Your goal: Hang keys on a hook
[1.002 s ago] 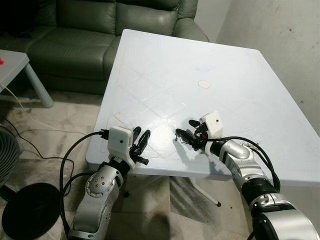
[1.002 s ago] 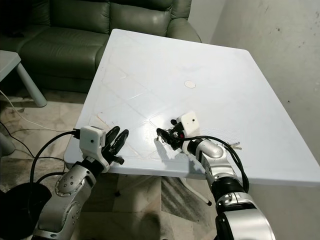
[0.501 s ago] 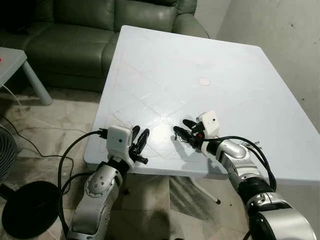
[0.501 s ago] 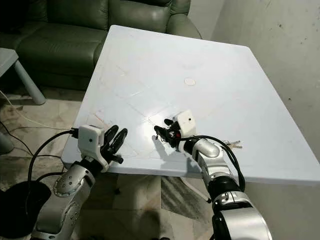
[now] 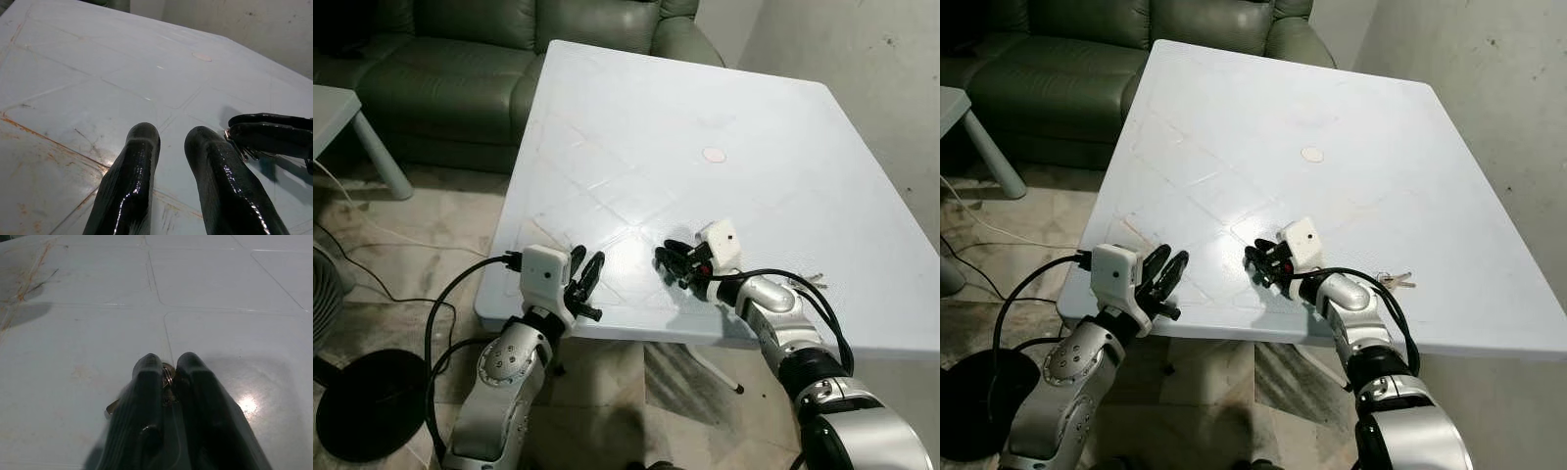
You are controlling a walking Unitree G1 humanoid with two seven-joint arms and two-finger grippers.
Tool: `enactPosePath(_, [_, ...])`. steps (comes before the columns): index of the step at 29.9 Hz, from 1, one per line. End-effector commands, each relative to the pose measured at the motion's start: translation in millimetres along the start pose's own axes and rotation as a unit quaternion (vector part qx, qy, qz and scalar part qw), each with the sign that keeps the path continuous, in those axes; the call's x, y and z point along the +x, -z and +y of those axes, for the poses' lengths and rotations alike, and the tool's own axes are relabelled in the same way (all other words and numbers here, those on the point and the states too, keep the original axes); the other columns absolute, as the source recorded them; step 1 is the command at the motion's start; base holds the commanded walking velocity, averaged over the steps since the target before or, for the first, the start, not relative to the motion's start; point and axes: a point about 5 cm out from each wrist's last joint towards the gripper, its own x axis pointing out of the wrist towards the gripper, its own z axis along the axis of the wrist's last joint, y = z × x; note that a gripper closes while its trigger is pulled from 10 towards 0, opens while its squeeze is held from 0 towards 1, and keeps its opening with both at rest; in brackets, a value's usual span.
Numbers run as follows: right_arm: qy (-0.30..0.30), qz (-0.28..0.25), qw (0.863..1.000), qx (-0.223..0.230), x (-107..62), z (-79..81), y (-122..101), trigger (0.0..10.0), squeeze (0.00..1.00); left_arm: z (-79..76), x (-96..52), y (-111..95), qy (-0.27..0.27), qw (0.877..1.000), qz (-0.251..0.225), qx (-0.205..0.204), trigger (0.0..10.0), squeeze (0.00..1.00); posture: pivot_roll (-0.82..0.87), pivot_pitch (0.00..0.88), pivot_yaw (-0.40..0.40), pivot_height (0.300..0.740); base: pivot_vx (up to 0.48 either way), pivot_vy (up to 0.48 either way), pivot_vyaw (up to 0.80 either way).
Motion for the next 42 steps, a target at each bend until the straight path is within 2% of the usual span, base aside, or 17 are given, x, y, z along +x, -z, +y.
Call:
enactPosePath(1, [-0.001, 0.006, 1.000, -0.007, -1.7, -4.1, -1.0, 1.5, 0.00, -2.2, -1.9, -1.6, -0.002, 1.000, 0.000, -0.002, 10.0, 0.00, 0.10, 0.174, -0.155, 0.740, 0.000, 0.000, 0.00])
enactPosePath(7, [0.000, 0.009, 1.000, -0.013, -0.1, -5.1, -3.1, 1.9, 0.00, -1.7, -1.8, -2.8, -0.005, 1.000, -0.002, -0.002, 10.0, 0.00, 0.11, 0.174, -0.158, 0.740, 0.000, 0.000, 0.00])
enactPosePath(9, [0.003, 0.006, 1.000, -0.015, 0.4, -5.4, -4.0, 1.5, 0.00, -1.2, -1.8, -2.4, -0.006, 1.000, -0.002, -0.002, 10.0, 0.00, 0.11, 0.171, -0.158, 0.740, 0.000, 0.000, 0.00])
enactPosePath(11, [0.012, -0.002, 1.000, -0.010, 1.0, -6.8, -6.6, 0.0, 0.00, -0.8, -1.6, -2.7, -0.007, 1.000, -0.003, -0.002, 10.0, 0.00, 0.11, 0.168, -0.159, 0.740, 0.000, 0.000, 0.00])
enactPosePath(12, [0.018, -0.007, 1.000, -0.005, 1.3, -8.0, -8.0, 0.0, 0.00, -0.5, -1.4, -2.9, -0.008, 1.000, -0.003, -0.002, 10.0, 0.00, 0.11, 0.168, -0.159, 0.740, 0.000, 0.000, 0.00])
enactPosePath(19, [0.060, -0.074, 0.994, 0.052, 0.4, -19.1, -24.7, 0.0, 0.00, 3.8, 4.5, -5.4, -0.018, 1.000, -0.011, 0.003, 10.0, 0.00, 0.10, 0.134, -0.153, 0.740, 0.000, 0.000, 0.00])
enactPosePath(25, [0.117, -0.163, 0.976, 0.089, -5.3, -37.5, -54.5, 0.0, 0.00, 9.4, 16.6, -11.9, -0.022, 0.999, -0.024, 0.010, 10.0, 0.00, 0.08, 0.093, -0.146, 0.740, 0.000, 0.000, 0.00])
enactPosePath(28, [0.140, -0.179, 0.972, 0.065, -9.2, -43.5, -63.9, 0.4, 0.00, 13.1, 21.8, -14.7, -0.027, 0.999, -0.029, 0.020, 10.0, 0.00, 0.06, 0.064, -0.142, 0.740, 0.000, 0.000, 0.00])
enactPosePath(30, [0.144, -0.183, 0.972, 0.044, -11.4, -45.2, -69.0, 0.0, 0.00, 15.3, 24.3, -17.0, -0.029, 0.999, -0.033, 0.020, 10.0, 0.00, 0.06, 0.064, -0.142, 0.740, 0.000, 0.000, 0.00])
enactPosePath(31, [0.150, -0.188, 0.970, 0.019, -14.9, -47.9, -75.3, 1.3, 0.00, 18.8, 27.9, -19.9, -0.034, 0.998, -0.038, 0.024, 10.0, 0.00, 0.06, 0.051, -0.141, 0.740, 0.000, 0.000, 0.00])
enactPosePath(32, [0.152, -0.188, 0.970, 0.012, -15.7, -48.4, -76.4, 1.3, 0.00, 20.1, 28.9, -20.1, -0.035, 0.998, -0.039, 0.026, 10.0, 0.00, 0.05, 0.036, -0.141, 0.740, 0.000, 0.000, 0.00])
enactPosePath(33, [0.156, -0.201, 0.967, 0.009, -18.8, -50.3, -81.8, 0.0, 0.00, 23.7, 31.2, -22.8, -0.041, 0.998, -0.042, 0.030, 10.0, 0.00, 0.05, 0.028, -0.140, 0.740, 0.000, 0.000, 0.00])
enactPosePath(35, [0.160, -0.216, 0.963, 0.010, -22.3, -51.9, -87.2, 0.0, 0.00, 27.6, 33.5, -25.3, -0.047, 0.997, -0.045, 0.034, 10.0, 0.00, 0.05, 0.024, -0.139, 0.740, 0.000, 0.000, 0.00])
enactPosePath(36, [0.163, -0.221, 0.962, 0.013, -23.5, -52.6, -89.0, 0.5, 0.00, 30.0, 34.5, -26.8, -0.051, 0.997, -0.048, 0.033, 10.0, 0.00, 0.04, 0.013, -0.139, 0.740, 0.000, 0.000, 0.00])
enactPosePath(37, [0.168, -0.223, 0.960, 0.017, -24.4, -53.0, -90.2, 7.2, 0.00, 32.7, 35.1, -28.9, -0.057, 0.996, -0.052, 0.032, 10.0, 0.00, 0.04, 0.013, -0.139, 0.740, 0.000, 0.000, 0.00])
enactPosePath(38, [0.173, -0.226, 0.958, 0.022, -25.4, -53.3, -91.7, 10.0, 0.00, 35.8, 35.8, -31.2, -0.064, 0.996, -0.056, 0.031, 10.0, 0.00, 0.04, 0.013, -0.139, 0.740, 0.000, 0.000, 0.00])
enactPosePath(42, [0.193, -0.237, 0.952, 0.030, -29.4, -51.4, -92.5, 10.0, 0.00, 48.5, 35.9, -38.8, -0.088, 0.993, -0.070, 0.025, 10.0, 0.00, 0.03, 0.000, -0.132, 0.740, 0.000, 0.000, 0.00])
